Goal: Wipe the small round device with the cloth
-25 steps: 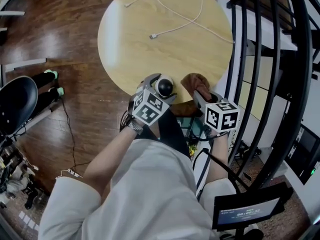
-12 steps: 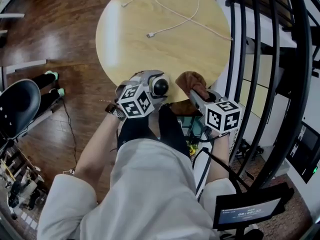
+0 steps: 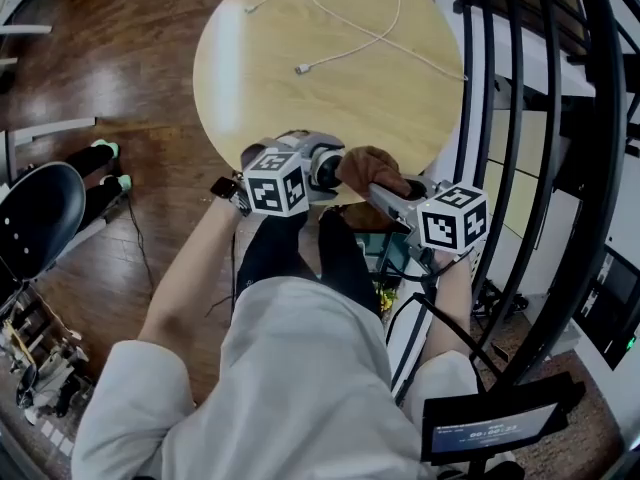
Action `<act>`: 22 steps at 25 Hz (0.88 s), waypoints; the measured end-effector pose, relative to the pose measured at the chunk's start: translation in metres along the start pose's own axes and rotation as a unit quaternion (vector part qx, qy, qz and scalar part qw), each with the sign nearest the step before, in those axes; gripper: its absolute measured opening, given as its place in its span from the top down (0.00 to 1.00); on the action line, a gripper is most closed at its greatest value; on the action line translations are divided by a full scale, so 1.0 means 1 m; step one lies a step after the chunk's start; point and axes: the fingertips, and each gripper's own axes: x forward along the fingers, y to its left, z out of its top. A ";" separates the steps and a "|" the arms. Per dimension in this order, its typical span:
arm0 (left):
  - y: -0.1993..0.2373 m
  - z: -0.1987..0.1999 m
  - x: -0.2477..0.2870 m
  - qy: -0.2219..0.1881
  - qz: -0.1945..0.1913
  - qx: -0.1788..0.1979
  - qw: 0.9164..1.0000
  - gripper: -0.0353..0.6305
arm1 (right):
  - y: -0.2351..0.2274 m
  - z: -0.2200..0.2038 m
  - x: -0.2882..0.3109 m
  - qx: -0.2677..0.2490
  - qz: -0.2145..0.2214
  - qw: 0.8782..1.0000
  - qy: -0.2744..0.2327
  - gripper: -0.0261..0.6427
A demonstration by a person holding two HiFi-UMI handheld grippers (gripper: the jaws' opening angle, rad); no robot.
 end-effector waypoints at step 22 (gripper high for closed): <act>-0.001 -0.007 0.007 0.016 0.008 -0.020 1.000 0.38 | -0.036 -0.031 0.067 -0.111 -0.114 0.973 0.165 0.83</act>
